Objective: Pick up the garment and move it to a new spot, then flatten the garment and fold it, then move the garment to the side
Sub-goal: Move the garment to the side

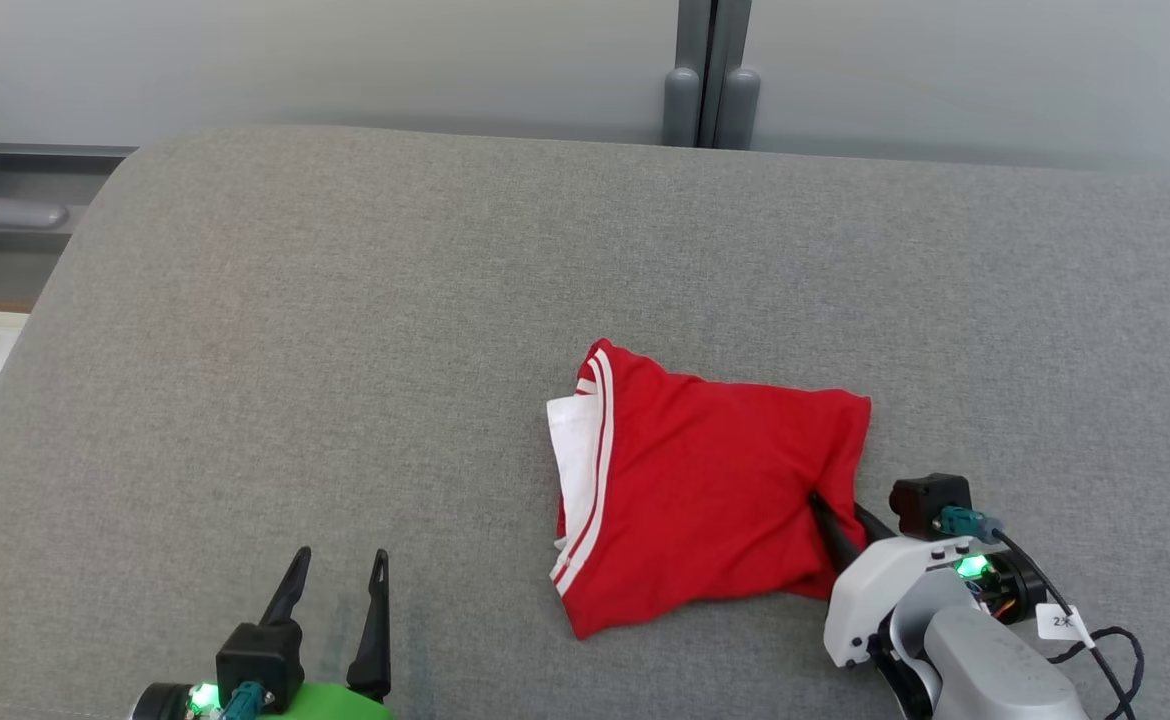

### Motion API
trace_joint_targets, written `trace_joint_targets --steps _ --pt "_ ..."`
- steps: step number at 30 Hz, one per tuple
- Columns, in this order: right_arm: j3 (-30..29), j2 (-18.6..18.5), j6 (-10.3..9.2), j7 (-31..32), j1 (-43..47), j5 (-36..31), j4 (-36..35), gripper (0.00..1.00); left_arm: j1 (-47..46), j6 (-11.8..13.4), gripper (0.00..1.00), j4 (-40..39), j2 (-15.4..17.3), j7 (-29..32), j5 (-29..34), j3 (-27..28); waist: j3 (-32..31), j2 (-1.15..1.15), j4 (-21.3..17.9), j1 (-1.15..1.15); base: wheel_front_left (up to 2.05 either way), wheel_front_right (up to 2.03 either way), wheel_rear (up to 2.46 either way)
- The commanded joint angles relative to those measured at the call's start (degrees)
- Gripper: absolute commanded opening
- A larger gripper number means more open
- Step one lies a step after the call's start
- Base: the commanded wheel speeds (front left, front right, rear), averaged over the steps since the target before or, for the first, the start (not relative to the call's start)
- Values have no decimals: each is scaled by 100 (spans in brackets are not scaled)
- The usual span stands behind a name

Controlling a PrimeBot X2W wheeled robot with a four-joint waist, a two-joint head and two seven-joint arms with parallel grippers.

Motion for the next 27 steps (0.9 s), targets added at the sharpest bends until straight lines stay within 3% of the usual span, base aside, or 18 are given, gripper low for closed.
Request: trace_joint_targets --steps 1,7,19,27 --pt "-5 6 -12 89 105 11 170 0 90 -5 100 -14 13 6 69 29 -37 0 -112 0 0 0 0" --pt "-531 -67 -22 72 229 -299 19 0 155 -11 100 -110 13 6 0 46 -120 0 -854 0 0 0 0" --pt "-1211 -17 -17 53 568 -816 -577 0 -180 -27 100 -381 16 6 2 -149 178 0 -3023 0 0 0 0" --pt "-1323 -8 -12 51 708 -887 -877 0 -281 -42 100 -415 19 6 90 -189 430 0 -3878 0 0 0 0"
